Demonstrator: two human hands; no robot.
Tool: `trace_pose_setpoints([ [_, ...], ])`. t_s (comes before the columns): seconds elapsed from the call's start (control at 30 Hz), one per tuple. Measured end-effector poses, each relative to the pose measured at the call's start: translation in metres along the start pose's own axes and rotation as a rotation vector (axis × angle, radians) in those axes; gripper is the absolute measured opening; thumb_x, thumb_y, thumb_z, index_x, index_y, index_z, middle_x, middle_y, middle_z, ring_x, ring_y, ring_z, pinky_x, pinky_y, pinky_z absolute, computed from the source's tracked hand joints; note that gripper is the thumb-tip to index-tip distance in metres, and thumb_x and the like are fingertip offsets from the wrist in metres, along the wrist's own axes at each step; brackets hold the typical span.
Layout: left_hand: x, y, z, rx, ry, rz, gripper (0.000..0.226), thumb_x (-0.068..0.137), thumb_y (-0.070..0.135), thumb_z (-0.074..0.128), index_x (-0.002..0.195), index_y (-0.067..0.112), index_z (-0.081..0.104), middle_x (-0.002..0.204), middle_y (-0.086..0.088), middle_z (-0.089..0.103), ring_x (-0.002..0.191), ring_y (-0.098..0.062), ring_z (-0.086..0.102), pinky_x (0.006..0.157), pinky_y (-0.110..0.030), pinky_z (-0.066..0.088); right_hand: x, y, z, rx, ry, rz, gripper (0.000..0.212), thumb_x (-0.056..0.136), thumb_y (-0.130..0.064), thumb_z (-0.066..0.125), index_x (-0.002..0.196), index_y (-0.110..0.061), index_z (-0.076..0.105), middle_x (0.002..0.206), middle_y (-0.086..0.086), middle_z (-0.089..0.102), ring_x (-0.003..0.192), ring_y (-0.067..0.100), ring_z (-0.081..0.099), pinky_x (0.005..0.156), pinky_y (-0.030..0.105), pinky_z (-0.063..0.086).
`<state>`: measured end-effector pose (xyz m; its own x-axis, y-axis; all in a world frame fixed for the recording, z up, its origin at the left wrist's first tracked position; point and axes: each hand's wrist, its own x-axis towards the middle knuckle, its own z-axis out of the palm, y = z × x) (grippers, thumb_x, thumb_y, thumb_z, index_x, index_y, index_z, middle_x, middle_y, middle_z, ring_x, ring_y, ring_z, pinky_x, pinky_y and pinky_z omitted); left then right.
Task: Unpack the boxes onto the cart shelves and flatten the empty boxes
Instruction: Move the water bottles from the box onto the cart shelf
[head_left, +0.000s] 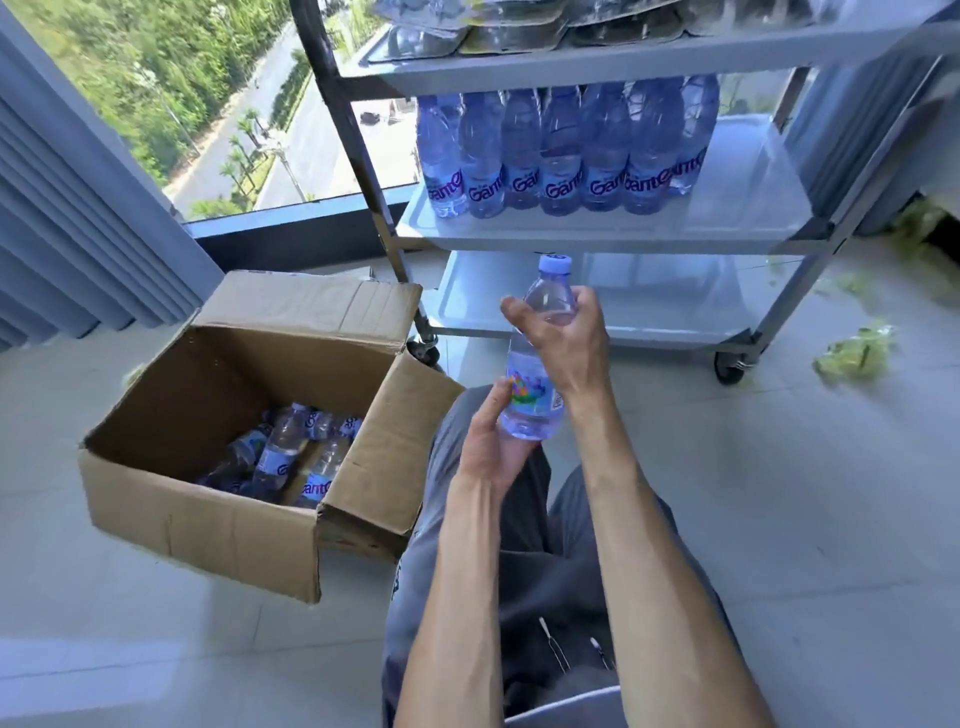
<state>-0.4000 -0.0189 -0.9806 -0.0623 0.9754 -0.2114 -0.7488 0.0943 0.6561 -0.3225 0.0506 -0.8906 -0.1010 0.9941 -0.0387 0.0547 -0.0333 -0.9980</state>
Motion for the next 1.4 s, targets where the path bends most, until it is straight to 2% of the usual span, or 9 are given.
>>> trace_pose_setpoints([
  [0.2,0.025,0.001,0.034,0.095,0.083,0.161,0.058,0.062,0.027,0.093,0.1,0.014,0.05,0.087,-0.003,0.069,0.076,-0.017,0.066,0.073,-0.031,0.053,0.001,-0.01,-0.009,-0.157,0.296,-0.046,0.077,0.056,-0.063,0.08,0.111,-0.019,0.05,0.098,0.0,0.063,0.09,0.02,0.062,0.078,0.035,0.052],
  [0.37,0.038,0.007,0.031,0.075,0.075,0.073,0.052,0.092,0.049,0.06,0.119,0.005,0.052,0.118,-0.021,0.061,0.106,-0.035,0.059,0.097,-0.049,0.042,0.016,-0.005,-0.033,-0.023,0.295,-0.07,0.046,0.061,-0.048,0.084,0.09,-0.021,0.06,0.073,-0.008,0.069,0.069,0.009,0.067,0.066,0.031,0.055],
  [0.43,0.04,0.001,0.029,0.143,0.051,-0.024,0.059,0.095,0.057,0.047,0.124,0.006,0.06,0.124,-0.017,0.064,0.105,-0.032,0.065,0.094,-0.044,0.046,0.02,0.004,-0.039,0.03,0.234,-0.089,0.04,0.068,-0.043,0.081,0.093,-0.021,0.06,0.073,-0.01,0.07,0.07,0.01,0.068,0.065,0.03,0.054],
  [0.53,0.053,-0.015,0.026,0.09,0.059,0.011,0.055,0.087,0.045,0.069,0.123,0.004,0.059,0.121,-0.017,0.065,0.102,-0.027,0.066,0.089,-0.038,0.056,0.031,0.012,-0.039,0.06,0.155,-0.073,0.04,0.072,-0.046,0.074,0.098,-0.018,0.061,0.08,-0.011,0.069,0.075,0.009,0.066,0.07,0.028,0.051],
  [0.63,0.075,-0.018,0.032,0.05,0.147,0.058,0.068,0.064,0.031,0.092,0.115,0.01,0.052,0.102,-0.009,0.068,0.085,-0.02,0.067,0.074,-0.031,0.056,0.051,0.011,-0.03,-0.149,0.232,-0.008,0.072,0.054,-0.058,0.079,0.108,-0.018,0.055,0.098,-0.003,0.065,0.09,0.017,0.064,0.077,0.034,0.054],
  [0.87,0.131,-0.017,0.045,0.045,0.18,0.116,0.038,0.083,0.002,0.071,0.115,0.013,0.054,0.102,-0.007,0.069,0.083,-0.018,0.067,0.073,-0.027,0.054,0.1,0.009,-0.033,-0.323,0.448,0.037,0.071,0.052,-0.038,0.09,0.107,-0.014,0.051,0.094,-0.001,0.066,0.087,0.024,0.063,0.07,0.028,0.046],
  [0.97,0.164,-0.005,0.065,0.277,0.201,0.121,0.04,0.083,0.009,0.07,0.121,0.01,0.056,0.111,-0.006,0.067,0.095,-0.019,0.065,0.085,-0.028,0.049,0.13,0.002,-0.046,-0.282,0.545,0.006,0.062,0.055,-0.031,0.091,0.105,-0.014,0.058,0.092,0.0,0.069,0.086,0.026,0.065,0.071,0.028,0.047],
  [1.17,0.245,0.028,0.101,0.792,0.565,0.32,0.052,0.088,0.012,0.064,0.138,0.006,0.048,0.136,-0.009,0.055,0.125,-0.022,0.053,0.104,-0.032,0.043,0.205,-0.011,-0.08,-0.246,0.685,-0.068,0.065,0.053,-0.015,0.089,0.11,-0.011,0.059,0.098,0.005,0.066,0.085,0.026,0.065,0.068,0.03,0.051],
  [1.4,0.332,0.039,0.135,1.119,0.592,0.321,0.095,0.087,0.014,0.068,0.153,-0.005,0.003,0.162,-0.022,0.008,0.15,-0.033,0.012,0.122,-0.036,0.017,0.284,-0.008,-0.093,-0.256,0.707,-0.101,0.05,0.066,-0.008,0.079,0.111,-0.003,0.06,0.108,0.012,0.061,0.098,0.025,0.059,0.072,0.016,0.037],
])
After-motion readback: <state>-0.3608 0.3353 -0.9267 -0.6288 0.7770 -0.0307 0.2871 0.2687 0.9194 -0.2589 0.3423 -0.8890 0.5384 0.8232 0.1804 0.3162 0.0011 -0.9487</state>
